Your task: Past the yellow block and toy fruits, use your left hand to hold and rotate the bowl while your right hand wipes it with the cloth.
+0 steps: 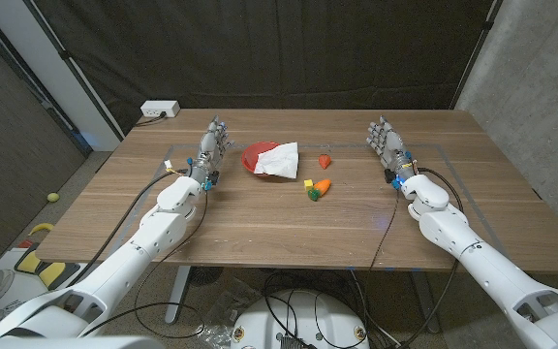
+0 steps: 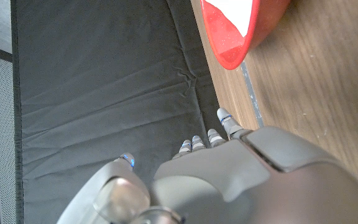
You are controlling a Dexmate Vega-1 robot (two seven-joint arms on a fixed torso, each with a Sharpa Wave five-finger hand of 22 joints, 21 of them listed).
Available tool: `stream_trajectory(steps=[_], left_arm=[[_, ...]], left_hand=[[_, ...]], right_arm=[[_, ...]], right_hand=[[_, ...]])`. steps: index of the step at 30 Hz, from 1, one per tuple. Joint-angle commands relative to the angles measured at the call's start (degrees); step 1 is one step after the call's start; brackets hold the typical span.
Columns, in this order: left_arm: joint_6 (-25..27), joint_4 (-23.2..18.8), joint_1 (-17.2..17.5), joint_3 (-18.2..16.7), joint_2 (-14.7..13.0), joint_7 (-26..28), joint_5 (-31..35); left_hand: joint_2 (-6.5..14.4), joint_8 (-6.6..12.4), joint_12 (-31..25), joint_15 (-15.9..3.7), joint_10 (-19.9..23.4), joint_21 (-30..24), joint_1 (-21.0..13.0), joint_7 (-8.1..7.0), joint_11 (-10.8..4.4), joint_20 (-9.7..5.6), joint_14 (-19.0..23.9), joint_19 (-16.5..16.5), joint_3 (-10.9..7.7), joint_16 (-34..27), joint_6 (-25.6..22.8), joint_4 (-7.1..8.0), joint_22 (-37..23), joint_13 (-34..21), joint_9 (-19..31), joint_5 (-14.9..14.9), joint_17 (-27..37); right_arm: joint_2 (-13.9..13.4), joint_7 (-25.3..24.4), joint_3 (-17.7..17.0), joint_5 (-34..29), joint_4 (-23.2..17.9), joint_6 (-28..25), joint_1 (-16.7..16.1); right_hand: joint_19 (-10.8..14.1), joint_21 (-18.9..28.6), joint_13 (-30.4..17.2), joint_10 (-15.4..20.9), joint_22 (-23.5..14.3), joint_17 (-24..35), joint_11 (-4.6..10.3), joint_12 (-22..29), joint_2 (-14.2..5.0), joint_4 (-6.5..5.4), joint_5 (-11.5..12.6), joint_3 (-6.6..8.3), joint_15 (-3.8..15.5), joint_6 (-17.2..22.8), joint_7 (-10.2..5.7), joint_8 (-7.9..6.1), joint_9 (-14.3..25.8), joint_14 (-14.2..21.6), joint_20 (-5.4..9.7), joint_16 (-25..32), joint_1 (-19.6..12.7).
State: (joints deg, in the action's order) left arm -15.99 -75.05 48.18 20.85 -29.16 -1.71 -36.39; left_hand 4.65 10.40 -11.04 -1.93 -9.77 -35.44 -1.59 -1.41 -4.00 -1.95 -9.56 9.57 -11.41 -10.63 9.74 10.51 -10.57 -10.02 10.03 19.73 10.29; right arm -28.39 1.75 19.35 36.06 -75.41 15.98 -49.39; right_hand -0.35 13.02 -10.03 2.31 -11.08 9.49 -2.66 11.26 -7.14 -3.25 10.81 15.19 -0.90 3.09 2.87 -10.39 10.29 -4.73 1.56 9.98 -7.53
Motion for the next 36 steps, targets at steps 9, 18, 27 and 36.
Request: stream_trajectory(steps=[9, 18, 27, 36], left_arm=[[1.2, 0.5, -0.1, -1.9, 1.9, -0.2, 4.2], [2.6, -0.5, -0.9, -1.1, 0.8, 3.2, 9.9], [12.8, -8.1, -1.8, 2.0, -3.9, 9.8, 21.0], [20.0, -12.7, -3.1, 4.2, -5.4, 12.4, 27.9]], left_hand=[[5.4, 0.41, -0.4, -1.54, -10.4, -0.2, -0.2, -0.49, -0.35, -0.65, -12.0, 10.3, -0.61, -0.4, 12.0, -0.05, -0.1, -0.2, 0.2, 0.7, 0.2], [0.9, 1.26, -1.0, -1.08, -6.7, 0.4, -6.1, -4.61, -2.02, 0.60, -7.6, 7.5, -1.09, -0.8, 8.4, -4.84, 0.4, -0.2, 0.2, 0.8, -0.3], [-2.3, 1.74, -1.2, 0.12, -3.3, 0.9, -15.6, -4.99, -2.46, 2.31, -1.8, 3.9, -2.09, -1.5, 7.0, -11.61, 0.1, -0.5, 0.5, -0.2, 0.0], [-3.5, 3.46, -2.0, 0.26, 2.1, 0.0, -21.9, -3.79, -1.88, 3.26, 5.8, -1.3, -2.50, -2.7, 0.8, -15.59, -0.2, -0.6, 0.6, -1.4, 0.3]], right_arm=[[4.9, 3.0, -6.3, -6.3, -0.5, -3.3, -1.5], [5.5, 2.9, -6.7, -9.5, -0.8, -4.4, -1.3], [6.0, 3.6, -7.3, -10.5, -0.5, -4.4, -1.3], [6.4, 4.7, -7.7, -10.8, 0.2, -3.9, -1.5]], right_hand=[[0.1, 0.1, -0.3, -0.1, -0.2, 0.3, -0.30, 0.3, -0.66, 0.16, 0.3, 0.48, -0.08, -0.1, 0.17, -0.32, 0.1, -0.6, 0.42, 0.2, -0.9], [0.1, 0.0, -0.3, -0.3, -0.1, 0.2, -0.55, 0.2, -0.60, 0.50, 0.3, 0.65, -0.66, -0.4, 0.43, -0.24, 0.1, -0.7, 0.30, 0.2, -1.4], [0.1, 0.0, -0.3, -0.2, -0.1, 0.2, -0.63, 0.3, -0.44, 0.98, 0.2, 0.84, -0.84, -0.5, 0.44, -0.27, 0.1, -0.7, 0.10, 0.2, -2.0], [0.1, -0.1, -0.3, -0.2, 0.0, 0.2, -0.60, 0.3, -0.32, 1.35, 0.2, 0.98, -0.87, -0.5, 0.48, -0.30, 0.1, -0.7, 0.02, 0.2, -2.4]])
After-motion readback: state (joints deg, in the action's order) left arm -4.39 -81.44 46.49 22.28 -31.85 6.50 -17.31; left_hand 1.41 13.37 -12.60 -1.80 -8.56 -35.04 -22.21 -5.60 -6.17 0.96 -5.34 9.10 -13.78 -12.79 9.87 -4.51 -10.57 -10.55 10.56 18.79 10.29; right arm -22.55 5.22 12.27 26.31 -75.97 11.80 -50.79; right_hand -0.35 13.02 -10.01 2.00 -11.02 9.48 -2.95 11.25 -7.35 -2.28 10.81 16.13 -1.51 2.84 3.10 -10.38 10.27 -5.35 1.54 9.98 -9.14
